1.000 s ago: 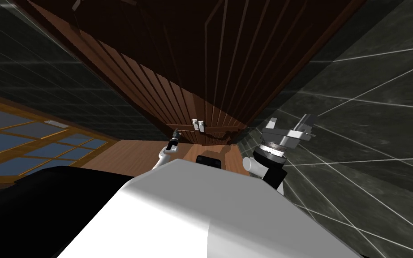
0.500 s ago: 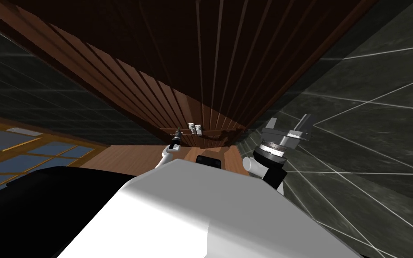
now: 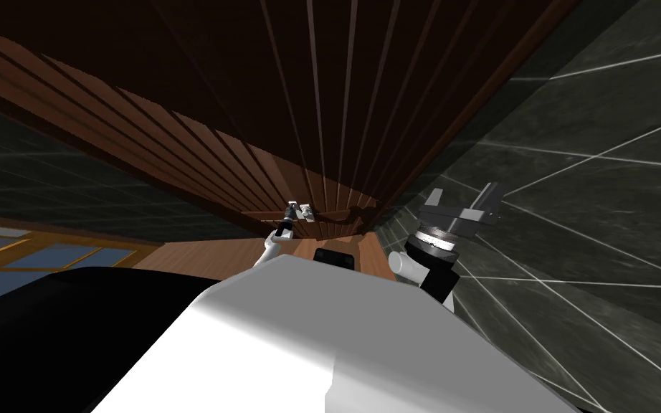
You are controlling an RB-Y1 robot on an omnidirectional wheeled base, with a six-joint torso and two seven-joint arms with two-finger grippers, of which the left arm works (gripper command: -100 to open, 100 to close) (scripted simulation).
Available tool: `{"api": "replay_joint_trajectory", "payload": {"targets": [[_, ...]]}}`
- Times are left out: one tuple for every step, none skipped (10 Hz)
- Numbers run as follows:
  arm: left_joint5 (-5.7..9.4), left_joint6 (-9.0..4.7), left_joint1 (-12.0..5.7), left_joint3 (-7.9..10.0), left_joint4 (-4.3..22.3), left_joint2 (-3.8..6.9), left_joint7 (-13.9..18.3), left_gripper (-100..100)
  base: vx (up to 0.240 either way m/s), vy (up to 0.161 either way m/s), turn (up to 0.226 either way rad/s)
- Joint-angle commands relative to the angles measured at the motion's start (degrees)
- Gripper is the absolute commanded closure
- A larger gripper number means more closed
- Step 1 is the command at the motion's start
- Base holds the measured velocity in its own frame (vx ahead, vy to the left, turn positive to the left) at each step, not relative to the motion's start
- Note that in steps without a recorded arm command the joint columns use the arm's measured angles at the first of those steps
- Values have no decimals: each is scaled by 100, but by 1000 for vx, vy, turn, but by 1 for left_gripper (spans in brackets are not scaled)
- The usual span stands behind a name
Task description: Pull the door open
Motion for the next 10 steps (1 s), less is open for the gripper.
{"api": "replay_joint_trajectory", "payload": {"targets": [[1, 0, 4, 6, 0, 6, 2, 100, -19, 23, -17], [1, 0, 4, 6, 0, 6, 2, 100, -19, 19, -20], [1, 0, 4, 6, 0, 6, 2, 100, -9, 10, -16], [1, 0, 4, 6, 0, 6, 2, 100, 0, 0, 0], [1, 0, 4, 6, 0, 6, 2, 100, 0, 0, 0], [19, 13, 111, 114, 53, 88, 9, 100, -114, 58, 96], [24, 15, 138, 144, 63, 115, 12, 100, -151, 94, 117], [35, 18, 193, 203, 83, 167, 20, 100, -195, 84, 162], [44, 19, 242, 251, 99, 215, 29, 100, -199, 95, 118], [31, 9, 297, 126, -44, 156, 49, -100, -196, 39, -33]]}}
